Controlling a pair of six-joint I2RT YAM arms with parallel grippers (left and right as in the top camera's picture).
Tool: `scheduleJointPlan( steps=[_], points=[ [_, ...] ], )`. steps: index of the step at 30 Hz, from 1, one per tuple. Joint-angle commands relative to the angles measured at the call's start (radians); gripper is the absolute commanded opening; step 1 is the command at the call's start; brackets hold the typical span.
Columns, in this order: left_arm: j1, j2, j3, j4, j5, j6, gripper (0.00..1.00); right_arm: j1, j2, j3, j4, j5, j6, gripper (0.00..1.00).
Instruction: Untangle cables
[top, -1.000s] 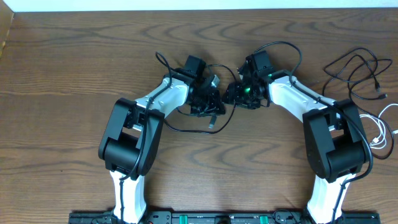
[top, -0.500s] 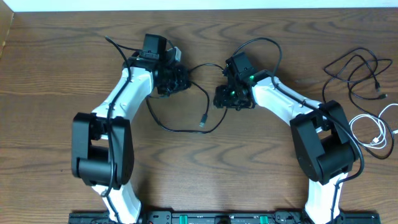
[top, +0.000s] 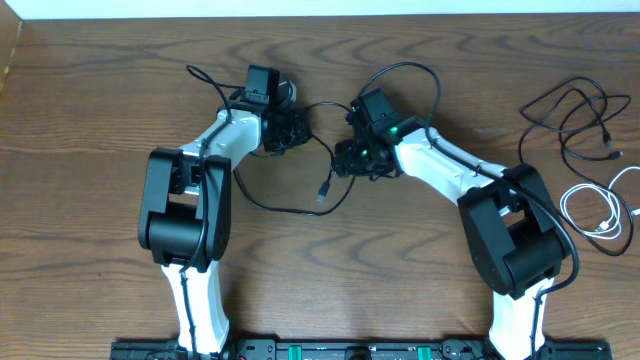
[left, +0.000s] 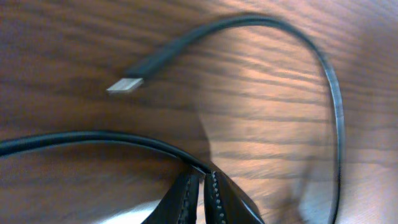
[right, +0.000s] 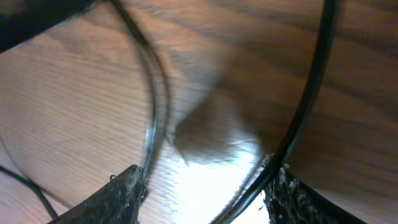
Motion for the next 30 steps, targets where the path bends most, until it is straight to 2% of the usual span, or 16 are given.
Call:
scheduleJointPlan(
  steps=[1, 5, 9, 13, 17, 19, 23, 30],
  points=[
    [-0.037, 0.065, 0.003, -0.007, -0.011, -0.016, 0.12, 0.019, 0.019, 0.014, 0.022, -0.002, 0.028, 0.6],
    [-0.065, 0.095, 0.003, -0.008, -0.007, -0.016, 0.12, 0.047, 0.019, 0.014, 0.028, 0.065, 0.06, 0.58],
    [-0.07, 0.1, 0.003, -0.011, 0.116, -0.016, 0.12, 0.072, 0.02, 0.014, 0.035, 0.135, 0.095, 0.58],
    [-0.07, 0.1, 0.003, -0.053, 0.203, -0.014, 0.12, 0.074, 0.02, 0.014, 0.022, 0.17, 0.12, 0.52],
    [-0.07, 0.1, 0.003, -0.055, 0.269, -0.001, 0.12, 0.074, 0.02, 0.014, 0.016, 0.17, 0.133, 0.36],
    [-0.07, 0.1, 0.003, -0.055, 0.279, -0.001, 0.12, 0.074, 0.02, 0.014, 0.016, 0.171, 0.135, 0.32],
    [-0.07, 0.1, 0.003, -0.055, 0.278, -0.001, 0.12, 0.074, 0.02, 0.022, -0.008, 0.182, 0.143, 0.3],
    [-0.07, 0.1, 0.003, -0.048, 0.279, -0.001, 0.12, 0.092, 0.067, 0.112, -0.112, 0.233, 0.196, 0.33]
  ],
)
